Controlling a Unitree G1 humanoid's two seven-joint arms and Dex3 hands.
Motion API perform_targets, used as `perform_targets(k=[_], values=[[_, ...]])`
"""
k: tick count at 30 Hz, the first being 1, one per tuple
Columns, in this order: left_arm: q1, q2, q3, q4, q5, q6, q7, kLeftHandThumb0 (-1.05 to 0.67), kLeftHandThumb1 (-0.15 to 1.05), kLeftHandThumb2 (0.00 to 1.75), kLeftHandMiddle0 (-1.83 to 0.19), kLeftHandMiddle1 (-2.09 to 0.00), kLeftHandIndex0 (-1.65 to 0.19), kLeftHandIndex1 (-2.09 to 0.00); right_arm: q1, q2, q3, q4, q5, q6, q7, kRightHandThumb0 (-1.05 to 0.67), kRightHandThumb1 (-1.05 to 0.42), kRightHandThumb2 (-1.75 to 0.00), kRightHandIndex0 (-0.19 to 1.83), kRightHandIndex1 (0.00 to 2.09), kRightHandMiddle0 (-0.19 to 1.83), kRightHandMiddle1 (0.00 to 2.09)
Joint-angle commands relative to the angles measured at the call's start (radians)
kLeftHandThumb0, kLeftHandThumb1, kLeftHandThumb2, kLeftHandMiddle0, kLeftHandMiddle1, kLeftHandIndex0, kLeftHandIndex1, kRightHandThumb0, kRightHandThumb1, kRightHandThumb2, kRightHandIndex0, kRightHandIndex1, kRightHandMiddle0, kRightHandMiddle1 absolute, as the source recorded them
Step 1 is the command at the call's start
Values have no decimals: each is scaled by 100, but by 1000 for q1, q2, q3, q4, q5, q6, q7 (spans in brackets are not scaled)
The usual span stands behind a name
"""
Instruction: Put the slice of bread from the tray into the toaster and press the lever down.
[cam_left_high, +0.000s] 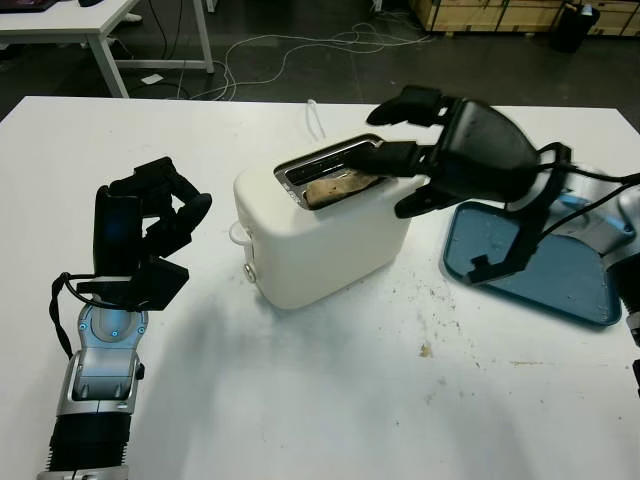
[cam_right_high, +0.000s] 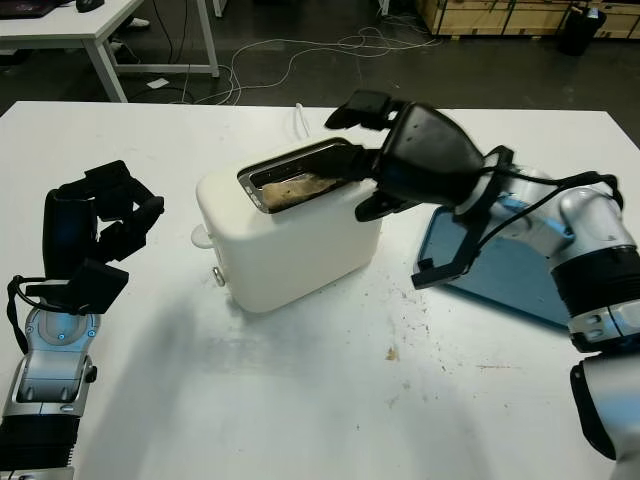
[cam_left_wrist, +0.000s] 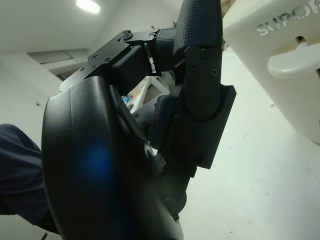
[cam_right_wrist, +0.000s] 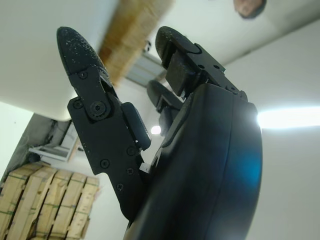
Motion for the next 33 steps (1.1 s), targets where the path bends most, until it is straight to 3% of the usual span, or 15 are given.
perform_targets(k=[1, 6, 8, 10, 12, 16, 18, 21, 25, 29, 33], values=[[-5, 3, -5, 4, 3, -10, 3, -81, 92, 37, -130, -161, -106, -150, 13, 18, -24, 7, 14, 22, -31, -66, -72, -1, 50, 46, 67, 4], [-5, 2, -6, 8, 0, -15, 2, -81, 92, 37, -130, -162, -106, -151, 6, 92, -55, 53, 11, 61, -147, -42, -87, -2, 85, 50, 94, 13], [-5, 2, -6, 12, -2, -19, 3, -81, 92, 36, -130, -162, -106, -151, -11, 119, -61, 76, 16, 85, -162, -35, -90, -2, 105, 57, 110, 19], [-3, 1, -6, 6, 2, -10, 3, -82, 92, 37, -130, -162, -107, -151, -29, 144, -64, 97, 39, 106, -151, -36, -91, 0, 111, 73, 118, 18], [-1, 1, -6, 2, 5, -6, 4, -82, 92, 37, -130, -162, -107, -151, -45, 163, -68, 110, 66, 129, -120, -38, -91, -1, 109, 82, 120, 15], [1, -1, -6, -4, 8, 0, 6, -82, 92, 37, -130, -162, -107, -152, -66, 201, -90, 106, 169, 190, -18, -42, -89, 0, 104, 78, 118, 11], [2, 0, -5, -3, 1, -2, 2, -82, 92, 37, -131, -162, -107, -152, -48, 237, -126, 88, 322, 236, 103, -41, -89, 0, 104, 76, 118, 9], [1, 7, -4, 2, 1, -11, -2, -81, 92, 37, -130, -162, -106, -152, 12, 283, -195, 14, 562, 348, 266, -32, -90, -1, 100, 97, 119, 8], [-4, 28, -7, 11, 3, -26, -17, -80, 92, 36, -129, -163, -105, -152, 142, 328, -303, -138, 796, 526, 372, -21, -92, -8, 94, 100, 114, 6], [-9, 68, -11, 10, -9, -28, -73, -80, 92, 35, -128, -163, -104, -128, 316, 374, -394, -343, 924, 724, 366, -24, -92, -28, 87, 102, 109, 3], [-20, 116, -14, 0, -11, -24, -134, -80, 92, 33, -127, -163, -110, -83, 481, 476, -484, -522, 1029, 894, 281, -33, -92, -35, 81, 121, 116, 9]])
